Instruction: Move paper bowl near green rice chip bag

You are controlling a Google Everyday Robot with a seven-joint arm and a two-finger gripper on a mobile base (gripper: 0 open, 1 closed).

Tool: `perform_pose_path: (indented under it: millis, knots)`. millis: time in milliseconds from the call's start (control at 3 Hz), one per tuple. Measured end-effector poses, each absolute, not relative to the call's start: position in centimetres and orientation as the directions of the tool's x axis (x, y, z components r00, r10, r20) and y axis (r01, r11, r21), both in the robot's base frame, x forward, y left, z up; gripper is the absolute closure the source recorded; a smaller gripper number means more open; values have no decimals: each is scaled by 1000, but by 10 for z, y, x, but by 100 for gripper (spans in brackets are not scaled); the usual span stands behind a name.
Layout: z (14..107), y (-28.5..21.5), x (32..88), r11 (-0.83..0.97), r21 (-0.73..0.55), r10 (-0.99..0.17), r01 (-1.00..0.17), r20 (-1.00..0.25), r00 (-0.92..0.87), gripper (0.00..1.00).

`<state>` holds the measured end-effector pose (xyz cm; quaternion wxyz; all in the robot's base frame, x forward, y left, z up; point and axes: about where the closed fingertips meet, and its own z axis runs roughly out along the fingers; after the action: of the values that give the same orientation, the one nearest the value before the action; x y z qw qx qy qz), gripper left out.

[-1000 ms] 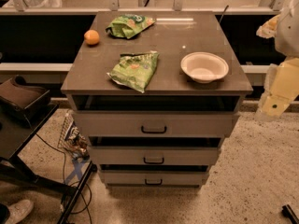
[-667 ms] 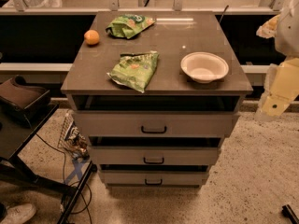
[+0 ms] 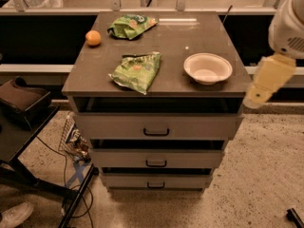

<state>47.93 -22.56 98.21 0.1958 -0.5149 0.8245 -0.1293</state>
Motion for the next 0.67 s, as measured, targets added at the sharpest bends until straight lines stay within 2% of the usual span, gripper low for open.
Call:
perform_pose_path:
  millis: [667]
  knots:
    - [980, -249, 554, 592, -608, -791, -529, -312, -526, 0]
